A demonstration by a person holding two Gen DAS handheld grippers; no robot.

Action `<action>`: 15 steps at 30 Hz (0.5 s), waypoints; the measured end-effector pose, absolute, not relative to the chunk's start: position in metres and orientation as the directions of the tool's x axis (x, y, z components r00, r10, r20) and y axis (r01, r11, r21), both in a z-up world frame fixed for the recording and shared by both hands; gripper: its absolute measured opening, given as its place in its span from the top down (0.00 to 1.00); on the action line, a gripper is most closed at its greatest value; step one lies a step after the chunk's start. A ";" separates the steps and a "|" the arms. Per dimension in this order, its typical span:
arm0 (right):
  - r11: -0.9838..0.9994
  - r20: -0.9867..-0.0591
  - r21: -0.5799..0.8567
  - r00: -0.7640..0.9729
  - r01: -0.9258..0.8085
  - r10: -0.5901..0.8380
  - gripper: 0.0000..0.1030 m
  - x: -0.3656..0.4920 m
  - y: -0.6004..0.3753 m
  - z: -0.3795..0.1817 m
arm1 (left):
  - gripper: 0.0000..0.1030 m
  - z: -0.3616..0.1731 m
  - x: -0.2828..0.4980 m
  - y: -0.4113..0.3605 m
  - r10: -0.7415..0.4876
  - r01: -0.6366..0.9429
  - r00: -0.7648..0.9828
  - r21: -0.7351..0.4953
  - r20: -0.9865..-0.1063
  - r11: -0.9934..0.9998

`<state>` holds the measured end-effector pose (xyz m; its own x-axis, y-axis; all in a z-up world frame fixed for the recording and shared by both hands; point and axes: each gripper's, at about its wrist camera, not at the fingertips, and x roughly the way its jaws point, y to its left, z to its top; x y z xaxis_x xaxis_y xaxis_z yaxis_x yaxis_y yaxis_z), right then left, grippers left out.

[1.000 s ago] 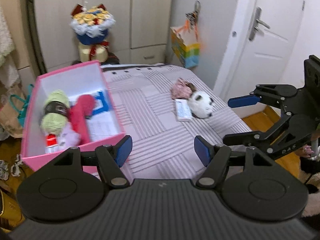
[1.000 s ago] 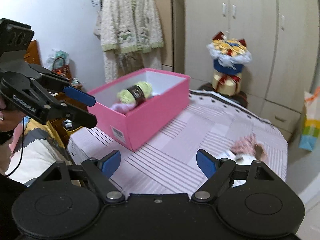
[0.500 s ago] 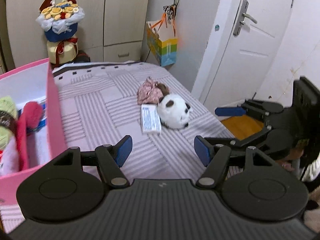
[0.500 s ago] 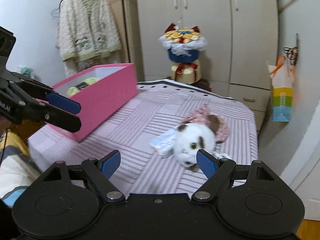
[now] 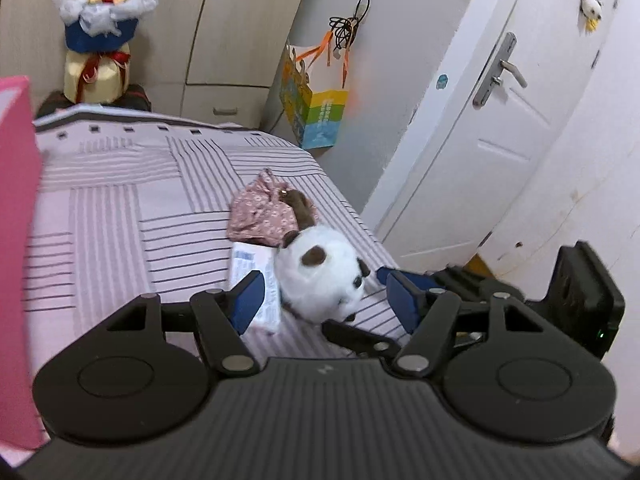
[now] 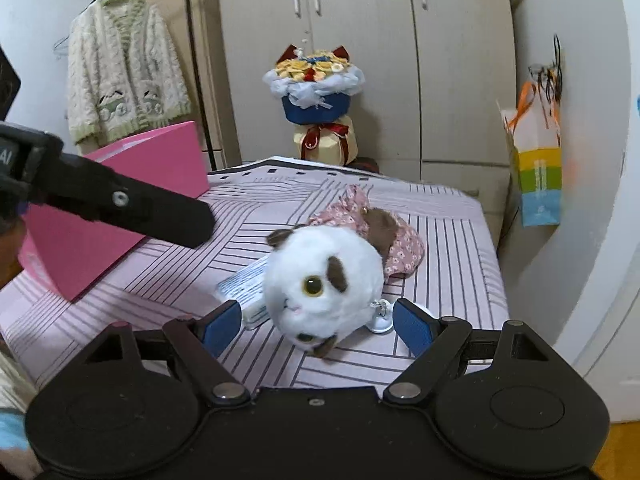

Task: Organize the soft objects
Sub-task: 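Grasp the white panda plush with the left tool and lift it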

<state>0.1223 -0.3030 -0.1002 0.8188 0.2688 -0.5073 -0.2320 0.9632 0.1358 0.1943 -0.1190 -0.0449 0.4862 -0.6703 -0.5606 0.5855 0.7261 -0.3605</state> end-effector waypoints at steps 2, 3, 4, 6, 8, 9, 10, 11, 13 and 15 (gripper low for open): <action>0.961 -0.521 0.169 0.807 -0.221 0.277 0.16 0.130 -0.306 -0.105 | 0.37 -0.053 0.202 -0.129 -0.673 0.580 0.475 -0.373 -0.567 0.724; 0.959 -0.530 0.187 0.800 -0.214 0.282 0.16 0.134 -0.307 -0.107 | 0.37 -0.056 0.205 -0.134 -0.671 0.584 0.478 -0.365 -0.567 0.725; 0.957 -0.540 0.209 0.793 -0.199 0.282 0.16 0.139 -0.309 -0.109 | 0.37 -0.060 0.207 -0.139 -0.668 0.592 0.483 -0.351 -0.566 0.726; 0.951 -0.544 0.249 0.786 -0.182 0.293 0.16 0.144 -0.312 -0.113 | 0.37 -0.066 0.212 -0.147 -0.649 0.605 0.498 -0.306 -0.575 0.735; 0.943 -0.547 0.284 0.778 -0.176 0.310 0.16 0.148 -0.315 -0.114 | 0.37 -0.069 0.214 -0.152 -0.633 0.618 0.516 -0.260 -0.577 0.742; 0.940 -0.548 0.293 0.776 -0.173 0.314 0.16 0.149 -0.315 -0.115 | 0.37 -0.070 0.215 -0.153 -0.636 0.628 0.517 -0.251 -0.573 0.737; 0.939 -0.547 0.299 0.775 -0.171 0.315 0.16 0.151 -0.314 -0.116 | 0.37 -0.071 0.218 -0.154 -0.643 0.631 0.512 -0.259 -0.570 0.731; 0.939 -0.549 0.299 0.775 -0.168 0.313 0.16 0.152 -0.313 -0.117 | 0.37 -0.072 0.221 -0.154 -0.641 0.612 0.515 -0.280 -0.569 0.740; 0.945 -0.563 0.287 0.771 -0.156 0.298 0.16 0.156 -0.310 -0.118 | 0.37 -0.074 0.225 -0.154 -0.633 0.577 0.519 -0.311 -0.574 0.755; 0.952 -0.570 0.268 0.772 -0.148 0.281 0.16 0.156 -0.307 -0.119 | 0.38 -0.074 0.225 -0.156 -0.641 0.587 0.517 -0.310 -0.567 0.748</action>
<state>0.1559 -0.3067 -0.1190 0.7723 0.2809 -0.5698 -0.1484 0.9519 0.2682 0.2254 -0.1564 -0.0743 0.5174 -0.6409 -0.5671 0.5871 0.7480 -0.3096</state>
